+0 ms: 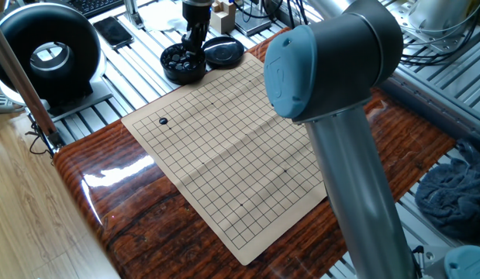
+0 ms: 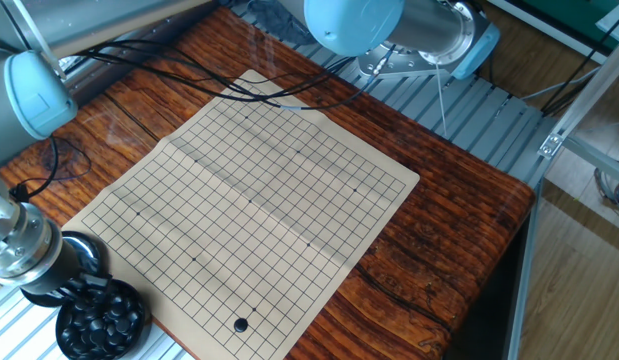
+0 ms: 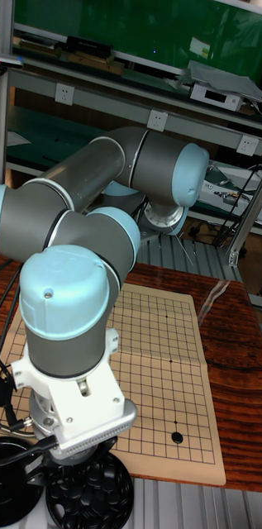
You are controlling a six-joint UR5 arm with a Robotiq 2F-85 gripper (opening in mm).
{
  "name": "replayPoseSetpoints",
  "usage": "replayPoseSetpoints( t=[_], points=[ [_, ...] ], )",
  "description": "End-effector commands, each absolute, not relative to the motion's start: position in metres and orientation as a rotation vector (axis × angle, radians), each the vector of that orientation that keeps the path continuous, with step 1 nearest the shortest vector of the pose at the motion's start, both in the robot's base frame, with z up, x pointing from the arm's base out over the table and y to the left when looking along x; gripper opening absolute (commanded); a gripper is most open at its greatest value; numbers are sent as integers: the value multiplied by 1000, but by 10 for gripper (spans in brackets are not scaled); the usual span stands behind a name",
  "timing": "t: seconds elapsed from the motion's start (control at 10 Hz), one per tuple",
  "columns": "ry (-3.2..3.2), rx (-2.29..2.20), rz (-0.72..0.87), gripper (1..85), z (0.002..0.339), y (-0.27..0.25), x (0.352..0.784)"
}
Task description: Play the first move as black on the 3-4 point in the upper right corner of the Go board
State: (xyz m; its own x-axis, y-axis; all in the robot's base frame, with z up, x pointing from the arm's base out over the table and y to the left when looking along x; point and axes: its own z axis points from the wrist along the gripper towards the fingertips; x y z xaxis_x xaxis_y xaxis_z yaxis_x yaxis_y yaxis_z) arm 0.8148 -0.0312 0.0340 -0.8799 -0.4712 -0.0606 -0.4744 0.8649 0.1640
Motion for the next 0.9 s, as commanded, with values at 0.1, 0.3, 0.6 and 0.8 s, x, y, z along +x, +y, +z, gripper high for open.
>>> replayPoseSetpoints(
  t=[0.1,0.3,0.6,0.8],
  points=[
    [3008,-749,317,197,36,-25,815],
    [3011,-738,330,183,36,-23,814],
    [3016,-727,331,103,38,-23,813],
    [3017,-722,333,70,38,-23,813]
  ],
)
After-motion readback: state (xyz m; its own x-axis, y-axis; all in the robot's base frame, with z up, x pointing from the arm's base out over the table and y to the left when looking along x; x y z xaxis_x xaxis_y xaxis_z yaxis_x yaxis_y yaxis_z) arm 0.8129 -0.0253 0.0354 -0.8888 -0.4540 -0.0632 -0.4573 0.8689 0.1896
